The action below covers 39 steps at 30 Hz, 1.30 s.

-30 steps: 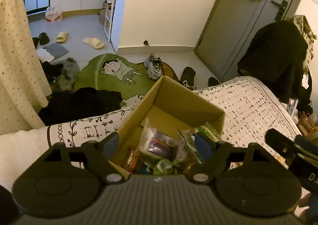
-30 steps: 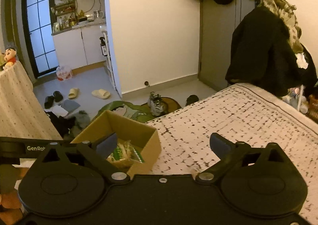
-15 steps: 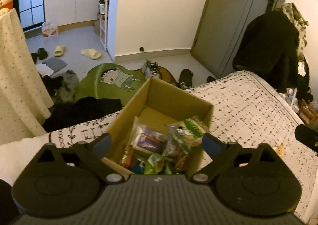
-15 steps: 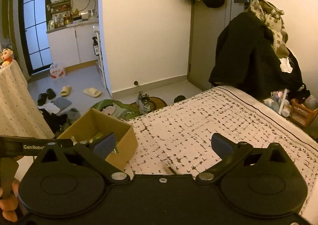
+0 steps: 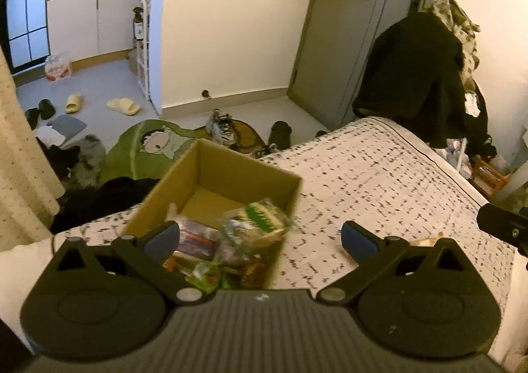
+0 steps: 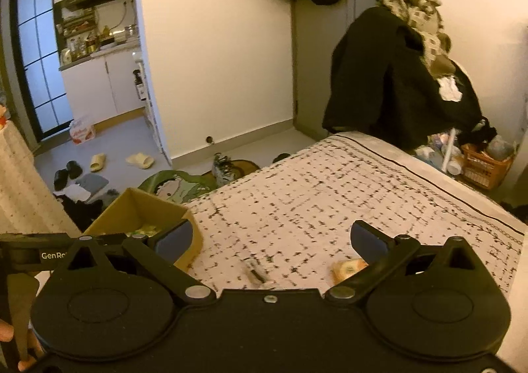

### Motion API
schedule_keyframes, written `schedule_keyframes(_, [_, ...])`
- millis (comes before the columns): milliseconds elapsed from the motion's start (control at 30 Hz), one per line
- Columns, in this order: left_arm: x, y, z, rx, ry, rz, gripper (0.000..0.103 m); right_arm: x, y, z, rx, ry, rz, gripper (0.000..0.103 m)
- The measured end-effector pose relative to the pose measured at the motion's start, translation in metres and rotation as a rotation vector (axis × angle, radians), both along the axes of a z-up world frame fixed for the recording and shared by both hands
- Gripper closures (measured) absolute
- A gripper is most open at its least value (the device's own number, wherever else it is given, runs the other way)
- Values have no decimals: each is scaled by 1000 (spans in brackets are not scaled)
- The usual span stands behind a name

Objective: Organize snacks
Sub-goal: 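Move both tools back over the last two snacks on the bed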

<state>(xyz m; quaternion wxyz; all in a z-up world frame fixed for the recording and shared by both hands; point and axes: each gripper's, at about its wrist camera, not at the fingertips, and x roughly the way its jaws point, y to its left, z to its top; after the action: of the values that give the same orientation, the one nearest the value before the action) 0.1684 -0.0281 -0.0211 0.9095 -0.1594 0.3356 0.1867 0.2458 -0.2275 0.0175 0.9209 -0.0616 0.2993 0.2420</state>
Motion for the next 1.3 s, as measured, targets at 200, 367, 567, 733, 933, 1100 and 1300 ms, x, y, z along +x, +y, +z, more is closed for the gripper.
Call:
schedule_keyframes(200, [15, -20, -4, -3, 19, -38, 0, 17, -24, -8, 29, 45, -67, 0])
schedule_keyframes(367, [34, -36, -13, 0, 61, -81, 0, 38, -50, -22, 92, 117, -153, 0])
schedule_keyframes(567, [59, -56, -26, -42, 85, -128, 0, 58, -82, -42, 133, 167, -272, 0])
schedule_keyframes(733, [75, -68, -33, -55, 76, -135, 0, 76, -104, -58, 170, 202, -354, 1])
schedule_keyframes(933, [89, -80, -52, -94, 57, -149, 3, 94, -111, -85, 177, 293, -386, 4])
schedule_keyframes(1100, [103, -87, -80, -131, 80, -120, 9, 109, -109, -110, 269, 396, -376, 19])
schedule_keyframes(1300, [120, -80, -112, -199, 128, -93, 40, 126, -97, -138, 322, 483, -399, 28])
